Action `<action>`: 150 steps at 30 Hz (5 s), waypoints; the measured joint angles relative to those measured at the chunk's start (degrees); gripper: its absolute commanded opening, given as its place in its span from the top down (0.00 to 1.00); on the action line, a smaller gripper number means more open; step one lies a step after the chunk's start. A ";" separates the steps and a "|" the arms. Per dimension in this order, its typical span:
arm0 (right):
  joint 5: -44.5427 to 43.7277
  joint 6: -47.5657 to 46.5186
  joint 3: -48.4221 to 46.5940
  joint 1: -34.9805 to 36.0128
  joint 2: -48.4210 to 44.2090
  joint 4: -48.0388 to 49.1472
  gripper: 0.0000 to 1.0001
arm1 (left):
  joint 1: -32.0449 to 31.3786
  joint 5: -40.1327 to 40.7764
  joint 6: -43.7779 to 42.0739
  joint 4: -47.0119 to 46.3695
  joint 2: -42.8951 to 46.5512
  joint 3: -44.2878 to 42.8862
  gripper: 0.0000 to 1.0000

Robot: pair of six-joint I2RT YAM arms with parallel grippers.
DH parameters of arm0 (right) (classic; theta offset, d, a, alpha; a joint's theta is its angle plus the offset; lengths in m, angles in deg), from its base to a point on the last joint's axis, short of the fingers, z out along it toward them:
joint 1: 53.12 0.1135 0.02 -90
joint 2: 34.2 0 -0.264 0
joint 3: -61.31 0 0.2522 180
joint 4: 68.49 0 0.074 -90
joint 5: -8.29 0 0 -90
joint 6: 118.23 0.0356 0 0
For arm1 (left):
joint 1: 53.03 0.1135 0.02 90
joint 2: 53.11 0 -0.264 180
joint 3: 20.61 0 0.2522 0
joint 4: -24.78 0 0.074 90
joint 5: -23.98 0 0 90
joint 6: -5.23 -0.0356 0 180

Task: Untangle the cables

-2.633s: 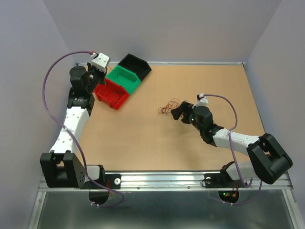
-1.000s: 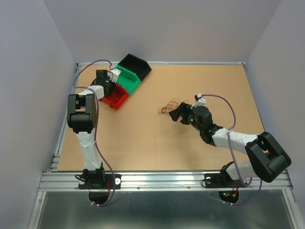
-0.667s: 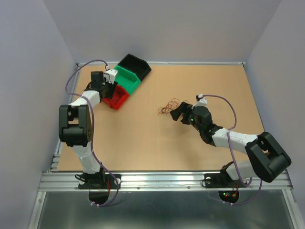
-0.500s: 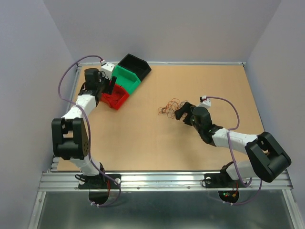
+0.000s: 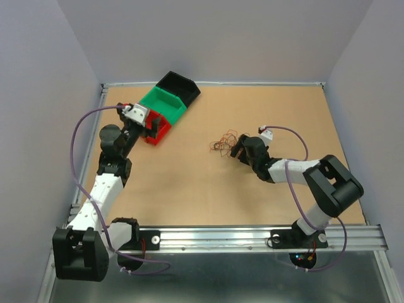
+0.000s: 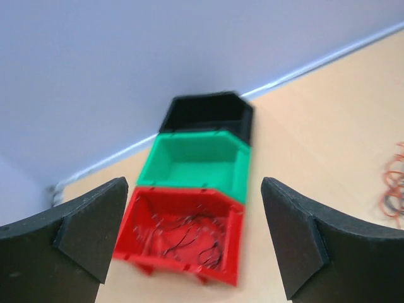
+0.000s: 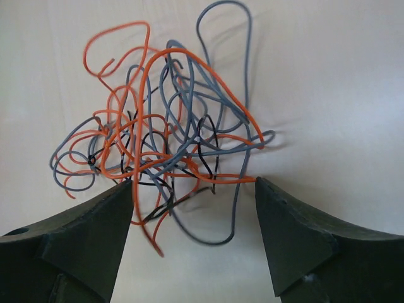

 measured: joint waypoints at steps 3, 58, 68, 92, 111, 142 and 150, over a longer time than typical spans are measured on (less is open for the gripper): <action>1.90 -0.90 -2.82 0.09 4.37 0.52 0.47 | -8.26 -2.99 -4.48 -2.03 -0.76 2.69 0.01; 16.65 -14.99 -5.73 13.22 8.07 6.54 0.75 | -31.36 1.36 -27.63 16.92 -33.09 -9.77 0.26; 17.62 -14.80 -5.66 13.25 7.93 6.34 0.75 | -31.78 8.02 -28.48 12.39 -37.86 -10.16 0.34; 15.98 -13.29 -4.37 12.33 6.34 4.00 0.74 | -33.88 13.97 -31.47 9.33 -41.51 -12.85 1.00; 12.90 -16.92 -0.44 14.40 -4.94 8.59 0.75 | -33.73 11.19 -31.19 8.26 -27.89 -3.32 0.32; 3.65 -12.81 -8.94 10.60 9.18 -1.64 0.64 | -24.50 5.01 -26.56 8.15 -27.23 -3.56 0.19; 7.45 -16.59 -8.24 10.19 7.32 0.04 1.00 | -23.23 -2.08 -28.22 10.75 -25.16 -3.56 0.20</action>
